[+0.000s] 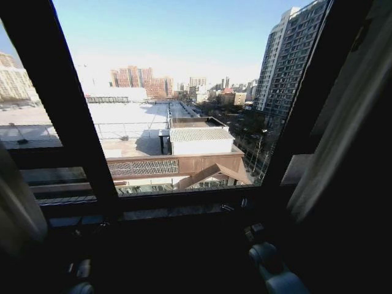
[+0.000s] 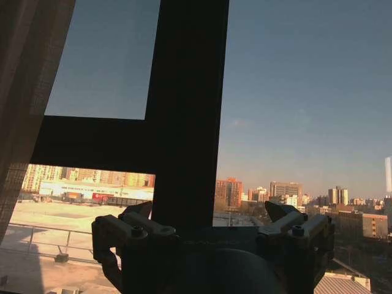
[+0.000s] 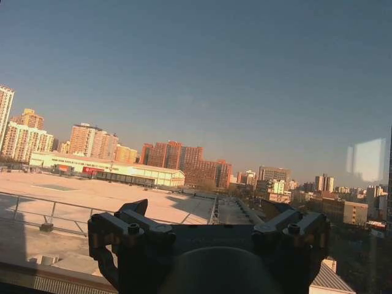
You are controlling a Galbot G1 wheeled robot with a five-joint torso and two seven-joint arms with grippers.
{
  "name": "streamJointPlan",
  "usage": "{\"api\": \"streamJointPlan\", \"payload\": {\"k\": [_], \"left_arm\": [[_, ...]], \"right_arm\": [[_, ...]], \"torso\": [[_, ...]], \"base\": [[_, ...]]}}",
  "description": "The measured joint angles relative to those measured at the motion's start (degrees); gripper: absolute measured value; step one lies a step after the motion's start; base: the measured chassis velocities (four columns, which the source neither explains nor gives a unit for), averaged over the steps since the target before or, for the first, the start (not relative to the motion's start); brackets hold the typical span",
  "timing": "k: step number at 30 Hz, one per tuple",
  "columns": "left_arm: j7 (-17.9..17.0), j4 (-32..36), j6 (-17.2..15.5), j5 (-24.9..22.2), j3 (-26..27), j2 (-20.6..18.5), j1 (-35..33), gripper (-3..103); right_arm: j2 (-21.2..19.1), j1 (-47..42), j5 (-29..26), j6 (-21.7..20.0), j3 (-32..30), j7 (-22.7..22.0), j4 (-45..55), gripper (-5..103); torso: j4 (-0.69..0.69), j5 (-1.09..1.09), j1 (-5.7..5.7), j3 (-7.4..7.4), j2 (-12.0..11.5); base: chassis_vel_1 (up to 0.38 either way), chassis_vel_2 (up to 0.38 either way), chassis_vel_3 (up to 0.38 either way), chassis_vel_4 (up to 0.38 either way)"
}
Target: Open the curtains by pulling them apart, changing their state from closed to fully open.
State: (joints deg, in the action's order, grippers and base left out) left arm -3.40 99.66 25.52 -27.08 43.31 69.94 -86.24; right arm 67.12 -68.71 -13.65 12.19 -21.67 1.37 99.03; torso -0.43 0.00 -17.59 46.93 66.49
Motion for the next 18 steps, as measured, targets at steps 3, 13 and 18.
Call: {"api": "streamJointPlan", "payload": {"k": [3,13,18], "left_arm": [[0.0,0.0,0.0,0.0,0.0,0.0,0.0,100],[0.0,0.0,0.0,0.0,0.0,0.0,0.0,100],[0.0,0.0,0.0,0.0,0.0,0.0,0.0,100]], "right_arm": [[0.0,0.0,0.0,0.0,0.0,0.0,0.0,100],[0.0,0.0,0.0,0.0,0.0,0.0,0.0,100],[-0.01,0.0,0.0,0.0,0.0,0.0,0.0,100]], "torso": [[0.0,-0.02,0.0,0.0,0.0],[0.01,-0.02,0.01,0.0,0.01],[-0.01,-0.01,0.01,0.0,0.01]], "base": [[0.328,0.352,-0.341,-0.356],[0.37,0.348,-0.366,-0.353],[0.337,0.345,-0.339,-0.353]]}}
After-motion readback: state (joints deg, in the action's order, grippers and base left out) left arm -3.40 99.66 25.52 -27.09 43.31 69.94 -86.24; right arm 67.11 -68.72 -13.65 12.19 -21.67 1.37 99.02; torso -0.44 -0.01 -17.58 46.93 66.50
